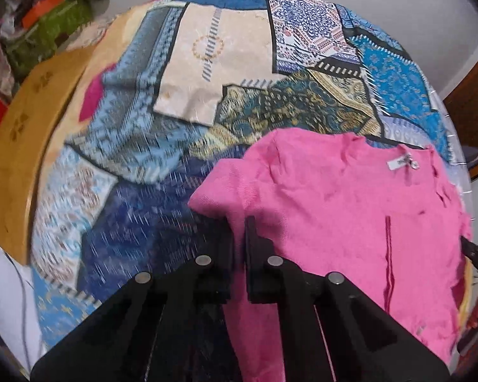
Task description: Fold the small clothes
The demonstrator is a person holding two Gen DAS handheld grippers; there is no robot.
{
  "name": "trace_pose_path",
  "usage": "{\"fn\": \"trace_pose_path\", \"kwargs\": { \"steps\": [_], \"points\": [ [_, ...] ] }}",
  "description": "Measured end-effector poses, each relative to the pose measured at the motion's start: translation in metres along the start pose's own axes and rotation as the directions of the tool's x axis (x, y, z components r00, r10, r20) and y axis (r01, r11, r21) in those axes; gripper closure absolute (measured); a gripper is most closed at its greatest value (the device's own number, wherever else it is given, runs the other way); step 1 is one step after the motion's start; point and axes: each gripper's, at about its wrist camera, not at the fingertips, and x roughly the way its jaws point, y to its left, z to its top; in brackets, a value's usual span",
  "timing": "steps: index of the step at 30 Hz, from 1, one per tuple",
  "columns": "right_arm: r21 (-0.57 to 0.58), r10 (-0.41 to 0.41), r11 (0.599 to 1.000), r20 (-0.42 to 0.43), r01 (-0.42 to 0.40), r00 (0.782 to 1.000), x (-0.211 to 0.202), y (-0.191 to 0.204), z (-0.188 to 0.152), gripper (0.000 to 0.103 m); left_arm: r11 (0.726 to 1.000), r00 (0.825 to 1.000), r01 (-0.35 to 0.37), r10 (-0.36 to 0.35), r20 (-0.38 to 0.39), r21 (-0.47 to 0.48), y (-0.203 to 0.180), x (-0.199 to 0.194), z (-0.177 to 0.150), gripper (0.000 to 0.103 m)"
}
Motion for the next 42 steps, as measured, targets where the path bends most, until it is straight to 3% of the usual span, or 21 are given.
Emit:
{"fn": "trace_pose_path", "kwargs": {
  "steps": [6,13,18,20,22,24,28,32,38,42],
  "points": [
    [-0.037,-0.051,0.998,0.036,0.052,0.998,0.008,0.013,0.014,0.093,0.995,0.995,-0.099,0.099,0.020,0.019,-0.005,0.017,0.023,0.098],
    [-0.030,-0.088,0.996,0.013,0.088,0.996,0.013,0.009,0.020,0.091,0.998,0.998,-0.059,0.059,0.002,0.020,0.002,0.025,0.021,0.097],
    [-0.013,-0.123,0.992,-0.032,0.122,0.992,0.004,0.010,0.015,0.064,0.997,0.997,-0.075,0.076,-0.003,0.028,0.008,0.013,0.010,0.095],
    [-0.010,-0.121,0.993,-0.042,0.121,0.992,-0.002,0.012,0.012,0.062,0.997,0.998,-0.070,0.070,-0.001,0.019,0.012,0.001,0.005,0.093],
    [-0.016,-0.128,0.992,-0.050,0.127,0.991,-0.012,0.017,0.010,0.060,0.998,0.998,-0.061,0.061,0.010,0.013,0.015,-0.012,0.001,0.087],
    [-0.031,-0.136,0.990,-0.044,0.135,0.990,-0.027,0.025,0.008,0.048,0.998,0.998,-0.056,0.056,0.034,0.011,0.017,-0.030,-0.004,0.082],
    [-0.063,-0.149,0.987,0.013,0.149,0.989,-0.062,0.044,0.002,0.035,0.998,0.993,-0.053,0.051,0.106,0.025,0.019,-0.074,-0.014,0.064],
    [-0.080,-0.152,0.984,0.067,0.157,0.986,-0.100,0.063,-0.003,0.022,0.998,0.983,-0.043,0.034,0.179,0.046,0.017,-0.122,-0.028,0.054],
    [-0.117,-0.161,0.978,0.109,0.174,0.981,-0.144,0.086,-0.017,0.020,0.995,0.968,-0.024,0.000,0.252,0.094,0.012,-0.185,-0.059,0.030],
    [-0.134,-0.160,0.975,0.115,0.175,0.980,-0.163,0.094,-0.031,0.013,0.992,0.957,-0.012,-0.025,0.289,0.127,0.009,-0.214,-0.090,0.016]
  ]
}}
